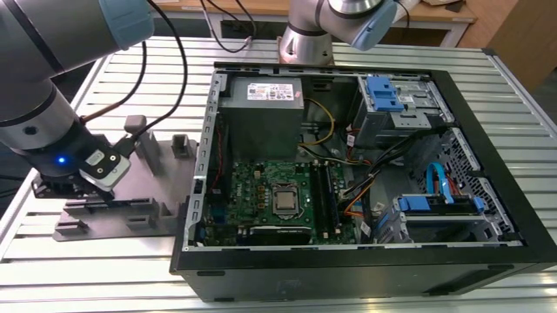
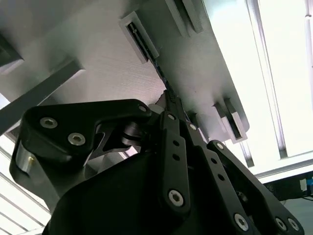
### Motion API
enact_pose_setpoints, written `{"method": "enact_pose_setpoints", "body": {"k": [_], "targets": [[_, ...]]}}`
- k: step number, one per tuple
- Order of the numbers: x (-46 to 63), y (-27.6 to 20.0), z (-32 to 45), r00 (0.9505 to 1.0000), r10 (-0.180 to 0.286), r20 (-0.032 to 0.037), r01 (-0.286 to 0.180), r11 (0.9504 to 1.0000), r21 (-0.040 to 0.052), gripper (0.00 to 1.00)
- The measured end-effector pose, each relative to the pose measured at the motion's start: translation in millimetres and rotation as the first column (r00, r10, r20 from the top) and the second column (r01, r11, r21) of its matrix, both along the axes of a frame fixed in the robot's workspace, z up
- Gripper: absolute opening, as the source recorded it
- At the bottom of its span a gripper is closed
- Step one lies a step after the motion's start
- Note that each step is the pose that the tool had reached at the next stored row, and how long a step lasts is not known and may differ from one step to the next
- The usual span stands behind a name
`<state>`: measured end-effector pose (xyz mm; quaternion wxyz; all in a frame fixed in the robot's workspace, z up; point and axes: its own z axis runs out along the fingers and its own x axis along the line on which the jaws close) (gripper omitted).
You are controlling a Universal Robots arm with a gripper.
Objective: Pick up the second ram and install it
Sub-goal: 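Pick up the second ram and move it above second insertion slot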
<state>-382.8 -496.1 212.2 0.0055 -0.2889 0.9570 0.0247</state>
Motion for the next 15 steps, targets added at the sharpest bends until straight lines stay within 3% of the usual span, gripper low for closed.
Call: {"method": "enact_pose_setpoints", "body": {"k": [7, 15], "targets": [[0.0, 0.0, -0.1, 0.9975, 0.071, 0.0, -0.071, 0.9975, 0.0, 0.07], [0.0, 0.0, -0.1, 0.9881, 0.154, 0.0, -0.154, 0.9881, 0.0, 0.07]]}}
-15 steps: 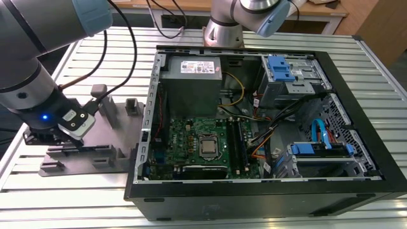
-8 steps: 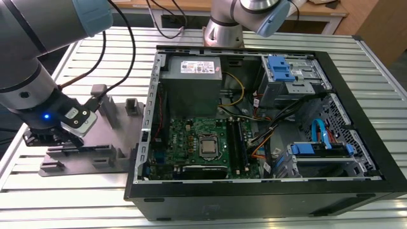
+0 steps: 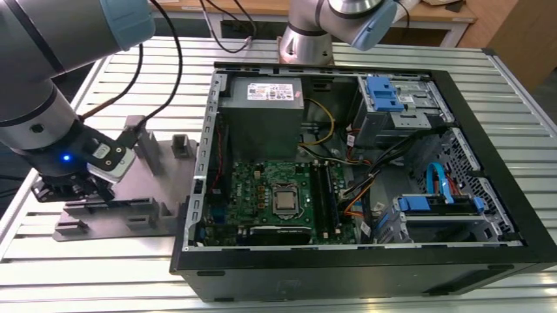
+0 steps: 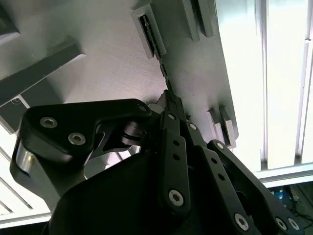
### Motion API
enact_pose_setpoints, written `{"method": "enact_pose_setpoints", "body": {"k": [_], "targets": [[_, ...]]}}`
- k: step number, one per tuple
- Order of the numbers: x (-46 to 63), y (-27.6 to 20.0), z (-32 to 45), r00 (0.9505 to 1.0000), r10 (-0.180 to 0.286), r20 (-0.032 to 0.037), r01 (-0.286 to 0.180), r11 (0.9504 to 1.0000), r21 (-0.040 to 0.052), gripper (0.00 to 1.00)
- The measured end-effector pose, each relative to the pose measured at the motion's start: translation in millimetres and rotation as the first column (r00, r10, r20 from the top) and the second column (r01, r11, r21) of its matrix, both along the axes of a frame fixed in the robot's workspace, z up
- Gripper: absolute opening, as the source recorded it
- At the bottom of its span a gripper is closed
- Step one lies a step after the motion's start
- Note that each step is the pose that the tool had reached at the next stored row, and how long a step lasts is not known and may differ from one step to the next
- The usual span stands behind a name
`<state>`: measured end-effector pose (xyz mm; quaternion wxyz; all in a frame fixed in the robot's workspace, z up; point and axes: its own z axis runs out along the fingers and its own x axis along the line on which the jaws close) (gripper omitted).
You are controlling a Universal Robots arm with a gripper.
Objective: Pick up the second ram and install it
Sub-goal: 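Pick up the second ram and move it above second insertion slot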
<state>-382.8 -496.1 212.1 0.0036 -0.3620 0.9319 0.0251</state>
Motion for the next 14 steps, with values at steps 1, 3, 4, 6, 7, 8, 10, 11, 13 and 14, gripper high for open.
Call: {"method": "enact_pose_setpoints", "body": {"k": [1, 3, 4, 6, 7, 8, 10, 11, 13, 14], "targets": [[0.0, 0.0, 0.0, 0.9999, 0.01, 0.0, -0.01, 0.9999, 0.0, 0.07], [0.0, 0.0, 0.0, 0.9996, 0.03, 0.0, -0.03, 0.9996, 0.0, 0.07], [0.0, 0.0, 0.0, 0.9992, 0.04, 0.0, -0.04, 0.9992, 0.0, 0.07], [0.0, 0.0, 0.0, 0.9982, 0.06, 0.0, -0.06, 0.9982, 0.0, 0.07], [0.0, 0.0, 0.0, 0.9975, 0.07, 0.0, -0.07, 0.9975, 0.0, 0.07], [0.0, 0.0, 0.0, 0.9968, 0.08, 0.0001, -0.08, 0.9968, 0.0, 0.07], [0.0, 0.0, 0.0, 0.9949, 0.101, 0.0, -0.101, 0.9949, 0.0, 0.07], [0.0, 0.0, 0.0, 0.9938, 0.111, 0.0, -0.111, 0.9938, 0.0, 0.07], [0.0, 0.0, 0.0, 0.9915, 0.13, 0.0, -0.13, 0.9915, 0.0, 0.07], [0.0, 0.0, 0.0, 0.9902, 0.14, 0.0, -0.14, 0.9902, 0.0, 0.07]]}}
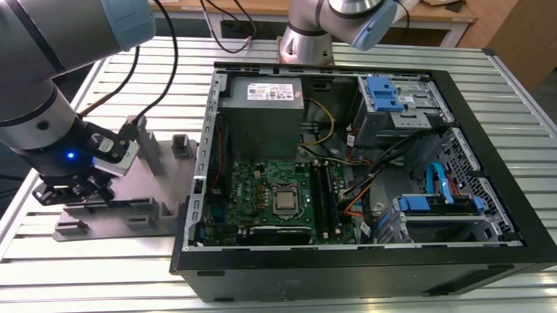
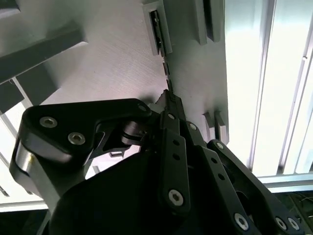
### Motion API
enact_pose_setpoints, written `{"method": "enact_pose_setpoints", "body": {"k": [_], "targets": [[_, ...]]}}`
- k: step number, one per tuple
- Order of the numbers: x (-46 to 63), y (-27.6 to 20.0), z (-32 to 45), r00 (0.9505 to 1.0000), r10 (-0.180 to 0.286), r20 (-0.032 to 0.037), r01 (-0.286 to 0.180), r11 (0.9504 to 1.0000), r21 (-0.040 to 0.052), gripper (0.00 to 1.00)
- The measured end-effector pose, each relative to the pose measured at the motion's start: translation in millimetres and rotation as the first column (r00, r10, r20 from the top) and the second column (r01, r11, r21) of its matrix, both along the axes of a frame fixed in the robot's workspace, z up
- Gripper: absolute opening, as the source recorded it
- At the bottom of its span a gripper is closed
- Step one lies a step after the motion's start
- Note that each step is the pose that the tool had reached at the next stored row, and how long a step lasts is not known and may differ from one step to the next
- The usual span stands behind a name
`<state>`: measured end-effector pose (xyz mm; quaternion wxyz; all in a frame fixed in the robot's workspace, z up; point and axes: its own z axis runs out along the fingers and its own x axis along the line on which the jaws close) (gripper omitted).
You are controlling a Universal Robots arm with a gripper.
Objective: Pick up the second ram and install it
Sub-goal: 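Pick up the second ram and move it above second insertion slot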
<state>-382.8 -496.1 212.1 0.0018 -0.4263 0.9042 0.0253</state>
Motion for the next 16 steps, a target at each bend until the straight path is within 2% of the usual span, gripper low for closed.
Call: {"method": "enact_pose_setpoints", "body": {"k": [8, 16], "targets": [[0.0, 0.0, 0.0, 0.9972, 0.075, 0.0, -0.075, 0.9972, 0.0, 0.07], [0.0, 0.0, 0.0, 0.9891, 0.147, 0.0, -0.147, 0.9891, 0.0, 0.07]]}}
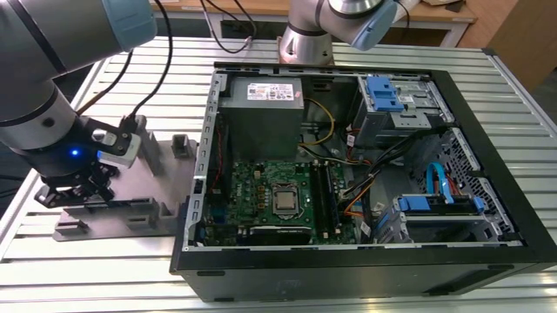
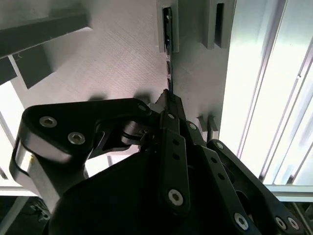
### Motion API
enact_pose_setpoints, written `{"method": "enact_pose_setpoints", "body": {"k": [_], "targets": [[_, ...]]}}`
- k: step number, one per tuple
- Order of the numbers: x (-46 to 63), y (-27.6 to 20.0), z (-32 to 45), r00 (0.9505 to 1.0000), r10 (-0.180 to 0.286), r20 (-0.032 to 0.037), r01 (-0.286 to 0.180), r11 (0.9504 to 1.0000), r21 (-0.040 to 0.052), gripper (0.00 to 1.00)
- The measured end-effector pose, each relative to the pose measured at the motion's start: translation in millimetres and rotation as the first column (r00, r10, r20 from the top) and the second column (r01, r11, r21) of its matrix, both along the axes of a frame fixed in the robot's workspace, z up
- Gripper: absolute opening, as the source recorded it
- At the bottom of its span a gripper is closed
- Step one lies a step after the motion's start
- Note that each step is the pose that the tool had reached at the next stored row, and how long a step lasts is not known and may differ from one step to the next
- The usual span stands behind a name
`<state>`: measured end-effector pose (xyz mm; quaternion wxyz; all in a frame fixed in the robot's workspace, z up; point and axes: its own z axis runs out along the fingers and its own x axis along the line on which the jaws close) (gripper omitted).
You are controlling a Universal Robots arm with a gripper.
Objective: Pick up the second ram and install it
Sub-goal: 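Pick up the second ram and move it above second insertion slot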
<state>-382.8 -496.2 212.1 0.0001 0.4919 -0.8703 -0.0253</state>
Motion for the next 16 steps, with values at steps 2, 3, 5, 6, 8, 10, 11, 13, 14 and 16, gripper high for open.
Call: {"method": "enact_pose_setpoints", "body": {"k": [2, 3, 5, 6, 8, 10, 11, 13, 14, 16], "targets": [[0.0, 0.0, 0.0, 0.9998, 0.017, 0.0001, -0.017, 0.9998, 0.0001, 0.07], [0.0, 0.0, 0.0, 0.9997, 0.026, 0.0, -0.026, 0.9997, 0.0, 0.07], [0.0, 0.0, 0.0, 0.9991, 0.043, 0.0, -0.043, 0.9991, 0.0, 0.07], [0.0, 0.0, 0.0, 0.9986, 0.052, 0.0, -0.052, 0.9986, 0.0, 0.07], [0.0, 0.0, 0.0, 0.9976, 0.07, 0.0, -0.07, 0.9976, 0.0, 0.07], [0.0, 0.0, 0.0, 0.9962, 0.087, 0.0001, -0.087, 0.9962, 0.0, 0.07], [0.0, 0.0, 0.0, 0.9954, 0.096, 0.0001, -0.096, 0.9954, 0.0, 0.07], [0.0, 0.0, 0.0, 0.9936, 0.113, 0.0001, -0.113, 0.9936, 0.0001, 0.07], [0.0, 0.0, -0.1, 0.9925, 0.122, 0.0001, -0.122, 0.9925, 0.0001, 0.07], [0.0, 0.0, -0.1, 0.9895, 0.144, 0.0001, -0.144, 0.9895, 0.0001, 0.07]]}}
